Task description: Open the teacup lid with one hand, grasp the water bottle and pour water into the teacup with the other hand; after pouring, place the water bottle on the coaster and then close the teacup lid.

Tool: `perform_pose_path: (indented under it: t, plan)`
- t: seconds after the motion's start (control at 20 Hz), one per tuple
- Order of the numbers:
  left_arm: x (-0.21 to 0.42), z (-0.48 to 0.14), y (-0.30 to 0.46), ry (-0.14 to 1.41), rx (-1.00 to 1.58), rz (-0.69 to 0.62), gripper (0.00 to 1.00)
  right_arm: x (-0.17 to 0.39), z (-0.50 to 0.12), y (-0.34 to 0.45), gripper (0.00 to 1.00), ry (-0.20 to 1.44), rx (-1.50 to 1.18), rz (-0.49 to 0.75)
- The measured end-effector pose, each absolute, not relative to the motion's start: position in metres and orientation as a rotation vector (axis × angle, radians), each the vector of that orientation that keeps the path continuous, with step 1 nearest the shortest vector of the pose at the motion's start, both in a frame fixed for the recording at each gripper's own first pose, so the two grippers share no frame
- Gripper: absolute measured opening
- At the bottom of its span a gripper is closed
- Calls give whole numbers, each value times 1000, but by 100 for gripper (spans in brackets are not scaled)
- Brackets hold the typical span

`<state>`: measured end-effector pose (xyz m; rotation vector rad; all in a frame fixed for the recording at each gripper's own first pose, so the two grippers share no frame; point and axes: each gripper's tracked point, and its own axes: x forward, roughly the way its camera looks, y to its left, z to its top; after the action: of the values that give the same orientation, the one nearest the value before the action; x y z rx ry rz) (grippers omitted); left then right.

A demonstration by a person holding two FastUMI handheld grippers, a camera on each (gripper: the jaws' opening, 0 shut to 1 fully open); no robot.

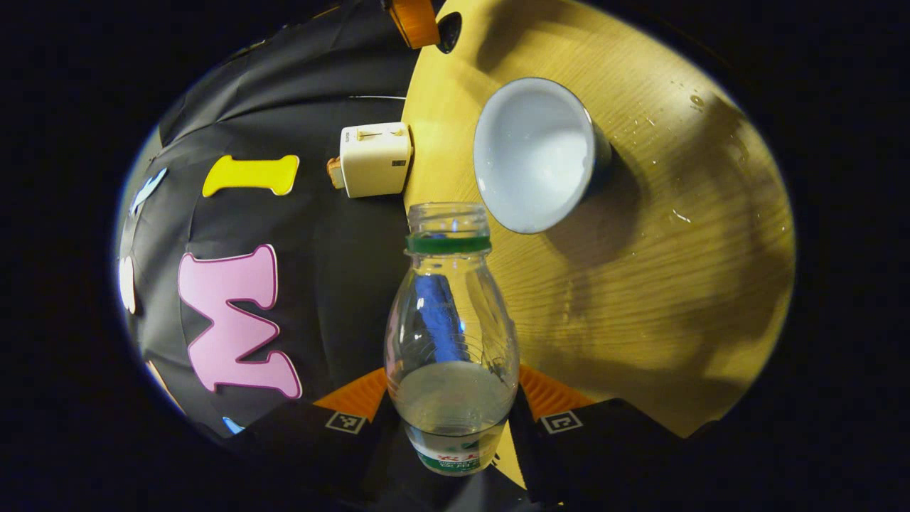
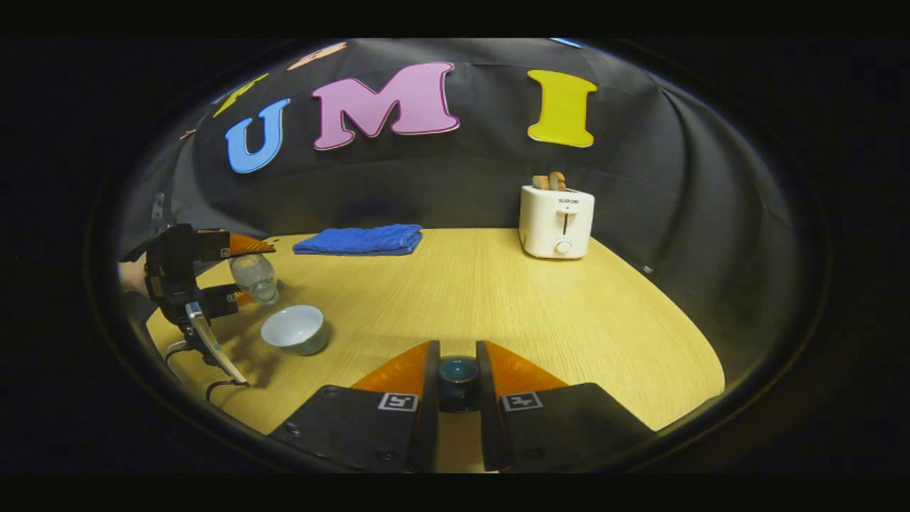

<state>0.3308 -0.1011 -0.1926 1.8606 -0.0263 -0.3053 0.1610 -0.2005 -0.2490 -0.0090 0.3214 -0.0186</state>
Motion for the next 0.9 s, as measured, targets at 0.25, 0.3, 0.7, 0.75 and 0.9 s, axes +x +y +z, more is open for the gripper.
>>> perform_pose_path:
  t: [0.25,0.3,0.7,0.75,0.9]
  plan:
    - [335,-188,-105,-52,1943,-317,74,159,-252,-199,23,330,-7,-12]
    - [336,-189,-105,-50,1953,-320,74,159,-251,-199,28,329,-10,-10]
    - [336,-182,-106,-85,2032,-312,74,160,-251,-194,28,322,-13,8]
    - [335,-181,-107,-90,2040,-311,73,161,-250,-194,23,320,-13,8]
    - [334,-180,-108,-100,2064,-302,74,161,-248,-193,28,313,-15,10]
